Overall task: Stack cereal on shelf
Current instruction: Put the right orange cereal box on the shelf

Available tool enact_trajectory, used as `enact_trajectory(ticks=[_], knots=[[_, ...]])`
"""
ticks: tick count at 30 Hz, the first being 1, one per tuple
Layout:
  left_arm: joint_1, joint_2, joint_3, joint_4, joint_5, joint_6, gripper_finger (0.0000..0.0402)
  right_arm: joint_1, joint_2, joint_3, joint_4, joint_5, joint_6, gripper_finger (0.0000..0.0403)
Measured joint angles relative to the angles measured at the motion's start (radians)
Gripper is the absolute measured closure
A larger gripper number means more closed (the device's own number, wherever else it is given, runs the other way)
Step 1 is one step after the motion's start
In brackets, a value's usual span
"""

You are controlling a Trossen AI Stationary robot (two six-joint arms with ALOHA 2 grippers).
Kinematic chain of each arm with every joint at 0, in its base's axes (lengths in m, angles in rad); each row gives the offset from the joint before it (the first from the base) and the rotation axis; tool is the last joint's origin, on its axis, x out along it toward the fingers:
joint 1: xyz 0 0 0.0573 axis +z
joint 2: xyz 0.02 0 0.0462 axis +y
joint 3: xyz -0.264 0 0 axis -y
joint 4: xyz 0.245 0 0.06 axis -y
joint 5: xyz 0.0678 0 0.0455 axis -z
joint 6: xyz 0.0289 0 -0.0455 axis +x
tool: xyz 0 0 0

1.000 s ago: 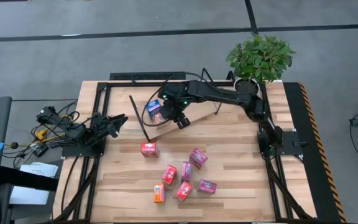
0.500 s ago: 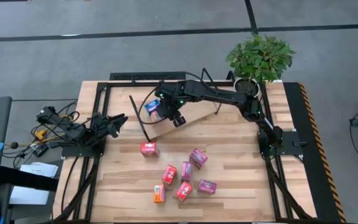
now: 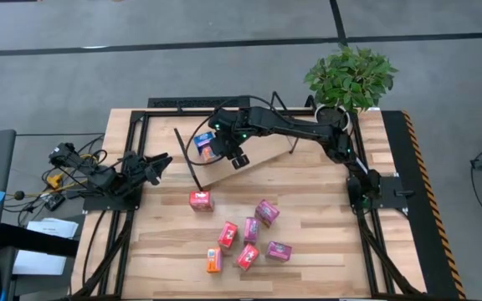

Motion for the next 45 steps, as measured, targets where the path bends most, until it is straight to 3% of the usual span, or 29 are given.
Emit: enact_trajectory(ticks=[15,25,34,45], knots=[[0.0,0.0,0.0,-0.004,-0.002,-0.015,0.0101,-0.008,-0.001,-0.066,0.047,-0.002,0.009,0.0204],[0.0,0.0,0.0,-0.004,-0.002,-0.015,0.0101,-0.014,-0.001,-0.066,0.056,-0.003,0.036,0.0157],[0.0,0.0,0.0,-0.004,-0.002,-0.015,0.0101,-0.014,-0.003,-0.066,0.068,0.0,0.067,0.0153],[0.0,0.0,0.0,-0.006,-0.001,-0.015,0.0101,-0.022,-0.049,0.004,-0.078,0.005,0.183,0.0155]])
